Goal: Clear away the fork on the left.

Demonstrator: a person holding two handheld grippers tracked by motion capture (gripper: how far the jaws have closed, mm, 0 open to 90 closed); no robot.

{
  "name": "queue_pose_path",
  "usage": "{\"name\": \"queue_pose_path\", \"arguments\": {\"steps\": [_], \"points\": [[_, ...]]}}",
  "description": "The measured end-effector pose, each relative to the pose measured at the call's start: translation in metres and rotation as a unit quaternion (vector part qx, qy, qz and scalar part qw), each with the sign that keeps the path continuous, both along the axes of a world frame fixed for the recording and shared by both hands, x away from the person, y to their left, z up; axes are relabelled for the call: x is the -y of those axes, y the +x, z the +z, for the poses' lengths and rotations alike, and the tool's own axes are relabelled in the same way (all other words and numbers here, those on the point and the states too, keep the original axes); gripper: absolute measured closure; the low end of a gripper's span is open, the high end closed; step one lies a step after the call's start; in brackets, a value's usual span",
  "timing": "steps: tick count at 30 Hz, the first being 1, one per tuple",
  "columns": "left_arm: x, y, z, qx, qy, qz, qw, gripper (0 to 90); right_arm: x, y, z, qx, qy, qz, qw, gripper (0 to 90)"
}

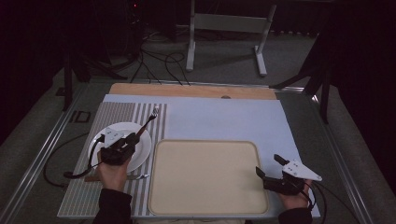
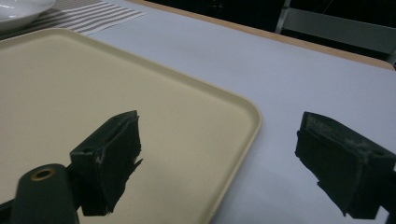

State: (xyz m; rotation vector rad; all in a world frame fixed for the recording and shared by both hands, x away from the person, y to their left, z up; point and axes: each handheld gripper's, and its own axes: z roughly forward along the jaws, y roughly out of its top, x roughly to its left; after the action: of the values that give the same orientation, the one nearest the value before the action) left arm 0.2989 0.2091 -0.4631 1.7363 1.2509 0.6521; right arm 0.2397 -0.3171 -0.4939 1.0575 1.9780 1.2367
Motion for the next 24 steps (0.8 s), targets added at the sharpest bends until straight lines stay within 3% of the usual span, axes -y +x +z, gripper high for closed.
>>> {"name": "queue_pose_path", "arguments": {"steps": [11,15,24], "points": [[0.007,-0.016,0.002,0.002,-0.015,0.003,0.9999,76.9,-0.001,0.000,0.000,0.000,0.000,0.001,1.0000,13.7],[0.013,-0.022,0.003,0.006,-0.005,0.006,1.0000,76.9,-0.001,0.001,0.000,-0.001,-0.001,0.002,1.0000,13.6],[0.023,-0.031,-0.004,0.002,-0.011,0.005,0.9999,76.9,0.000,0.000,0.000,0.000,0.000,0.001,1.0000,13.7]]}}
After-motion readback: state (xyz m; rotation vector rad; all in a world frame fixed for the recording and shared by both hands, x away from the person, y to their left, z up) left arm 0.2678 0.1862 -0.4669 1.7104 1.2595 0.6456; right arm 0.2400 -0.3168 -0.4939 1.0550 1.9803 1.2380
